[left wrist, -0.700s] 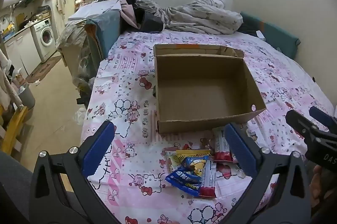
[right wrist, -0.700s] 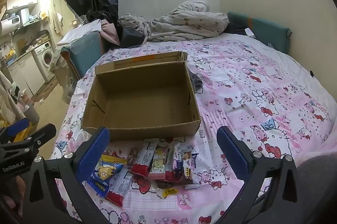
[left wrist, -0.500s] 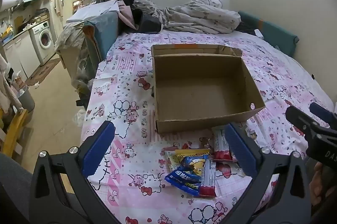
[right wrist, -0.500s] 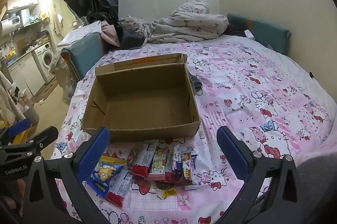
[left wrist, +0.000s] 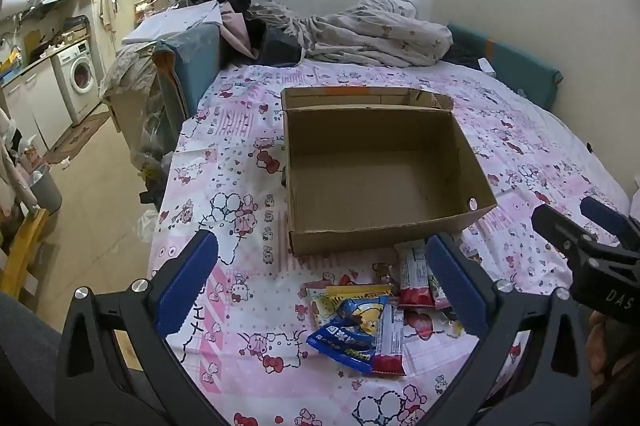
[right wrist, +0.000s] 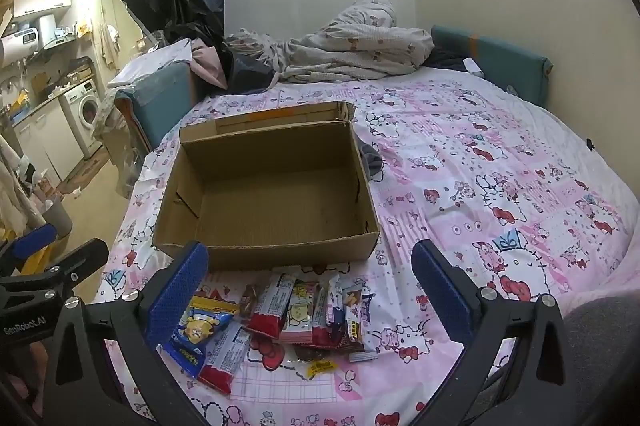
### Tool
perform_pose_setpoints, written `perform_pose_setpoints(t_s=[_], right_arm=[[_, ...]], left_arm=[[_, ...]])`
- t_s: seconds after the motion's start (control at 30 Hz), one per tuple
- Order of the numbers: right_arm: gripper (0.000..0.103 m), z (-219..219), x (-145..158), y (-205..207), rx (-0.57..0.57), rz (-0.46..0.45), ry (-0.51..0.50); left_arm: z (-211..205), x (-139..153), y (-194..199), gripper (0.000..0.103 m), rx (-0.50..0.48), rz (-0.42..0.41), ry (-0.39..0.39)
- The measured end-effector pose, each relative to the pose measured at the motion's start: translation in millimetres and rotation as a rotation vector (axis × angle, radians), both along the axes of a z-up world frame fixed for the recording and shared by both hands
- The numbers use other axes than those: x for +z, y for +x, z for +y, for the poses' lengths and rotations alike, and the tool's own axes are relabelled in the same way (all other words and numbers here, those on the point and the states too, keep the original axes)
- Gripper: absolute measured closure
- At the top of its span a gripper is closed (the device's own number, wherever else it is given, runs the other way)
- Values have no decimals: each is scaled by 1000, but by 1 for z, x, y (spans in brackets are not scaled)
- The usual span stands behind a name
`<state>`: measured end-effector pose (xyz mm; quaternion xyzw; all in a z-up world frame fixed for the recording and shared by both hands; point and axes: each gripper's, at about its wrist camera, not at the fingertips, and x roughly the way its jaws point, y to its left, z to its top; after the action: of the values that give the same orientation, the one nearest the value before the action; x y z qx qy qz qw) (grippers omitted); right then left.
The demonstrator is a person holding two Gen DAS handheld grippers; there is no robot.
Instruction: Organize snacks
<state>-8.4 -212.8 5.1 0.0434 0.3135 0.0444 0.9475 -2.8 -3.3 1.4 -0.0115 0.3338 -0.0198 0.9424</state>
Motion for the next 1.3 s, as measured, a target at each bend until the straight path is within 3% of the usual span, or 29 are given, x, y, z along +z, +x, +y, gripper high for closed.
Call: perform_pose_setpoints(t_s=[1.3], right_arm=[[0, 0, -4, 2, -10, 9, -13]], left_arm=[[3, 3, 2, 0, 24, 2, 5]])
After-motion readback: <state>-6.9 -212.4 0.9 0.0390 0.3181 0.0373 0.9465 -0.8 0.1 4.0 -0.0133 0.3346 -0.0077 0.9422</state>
